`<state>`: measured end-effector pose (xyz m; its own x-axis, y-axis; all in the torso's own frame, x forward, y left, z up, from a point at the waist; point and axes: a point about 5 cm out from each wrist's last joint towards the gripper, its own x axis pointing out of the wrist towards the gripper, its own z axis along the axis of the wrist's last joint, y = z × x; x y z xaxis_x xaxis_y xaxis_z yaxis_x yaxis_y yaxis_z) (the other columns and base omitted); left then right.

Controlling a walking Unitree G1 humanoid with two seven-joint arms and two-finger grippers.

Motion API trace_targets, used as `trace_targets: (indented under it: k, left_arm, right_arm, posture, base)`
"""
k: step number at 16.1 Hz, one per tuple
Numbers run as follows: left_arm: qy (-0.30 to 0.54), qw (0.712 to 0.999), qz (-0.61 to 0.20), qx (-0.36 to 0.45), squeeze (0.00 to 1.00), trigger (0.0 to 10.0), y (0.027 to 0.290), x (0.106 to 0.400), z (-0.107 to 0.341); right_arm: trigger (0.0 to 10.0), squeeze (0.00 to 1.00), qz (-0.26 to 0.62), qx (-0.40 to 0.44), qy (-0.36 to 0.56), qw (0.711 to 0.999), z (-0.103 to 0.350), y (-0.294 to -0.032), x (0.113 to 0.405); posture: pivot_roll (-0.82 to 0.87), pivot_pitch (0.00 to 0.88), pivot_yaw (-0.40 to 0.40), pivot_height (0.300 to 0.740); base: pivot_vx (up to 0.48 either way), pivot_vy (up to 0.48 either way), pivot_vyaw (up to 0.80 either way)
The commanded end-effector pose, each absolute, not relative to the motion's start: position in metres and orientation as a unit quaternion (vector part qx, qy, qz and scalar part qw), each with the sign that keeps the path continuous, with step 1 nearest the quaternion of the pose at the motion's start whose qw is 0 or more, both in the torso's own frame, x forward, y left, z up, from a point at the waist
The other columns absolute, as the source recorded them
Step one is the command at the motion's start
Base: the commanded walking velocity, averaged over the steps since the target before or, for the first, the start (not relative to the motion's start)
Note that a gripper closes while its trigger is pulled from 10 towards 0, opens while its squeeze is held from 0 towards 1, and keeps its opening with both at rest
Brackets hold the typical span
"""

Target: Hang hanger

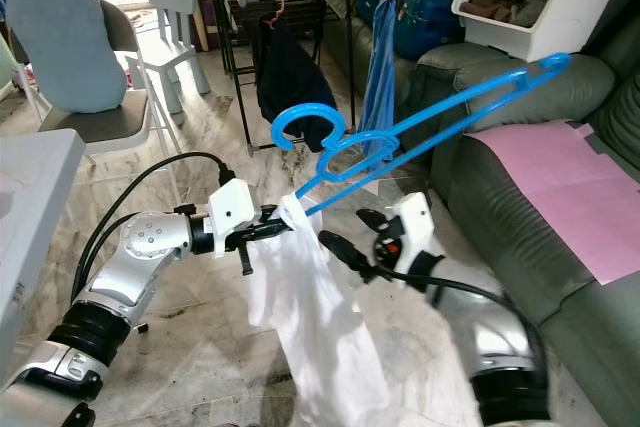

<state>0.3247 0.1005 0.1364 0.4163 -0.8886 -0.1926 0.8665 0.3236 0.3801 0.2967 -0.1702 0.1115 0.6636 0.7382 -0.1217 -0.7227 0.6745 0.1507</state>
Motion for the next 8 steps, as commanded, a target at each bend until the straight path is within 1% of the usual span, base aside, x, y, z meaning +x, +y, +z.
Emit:
trace_targets:
  k: [1, 3, 6, 8]
  left_arm:
    - [-0.047, 0.814, -0.531, 0.228, 0.0, 1.8, 0.101, 0.329, 0.148]
    - [-0.06, 0.813, -0.533, 0.228, 0.0, 1.4, 0.097, 0.329, 0.154]
    - [-0.087, 0.803, -0.554, 0.204, 0.0, 0.0, 0.088, 0.323, 0.168]
    - [-0.106, 0.792, -0.573, 0.18, 0.0, 0.0, 0.082, 0.317, 0.181]
  right_arm:
    - [10.0, 0.0, 0.414, 0.042, 0.087, 0.905, 0.114, -0.169, 0.295]
    - [10.0, 0.0, 0.418, 0.04, 0.095, 0.902, 0.112, -0.169, 0.295]
    - [10.0, 0.0, 0.415, -0.007, 0.116, 0.902, 0.097, -0.158, 0.295]
    - [10.0, 0.0, 0.401, -0.019, 0.116, 0.908, 0.093, -0.155, 0.297]
  posture:
    - [-0.15, 0.0, 0.022, 0.74]
    - [-0.14, 0.0, 0.02, 0.74]
    - [-0.14, 0.0, 0.02, 0.74]
    - [-0.14, 0.0, 0.019, 0.74]
  base:
    - [0.0, 0.0, 0.0]
    - [0.0, 0.0, 0.0]
    - [0.0, 0.0, 0.0]
    - [0.0, 0.0, 0.0]
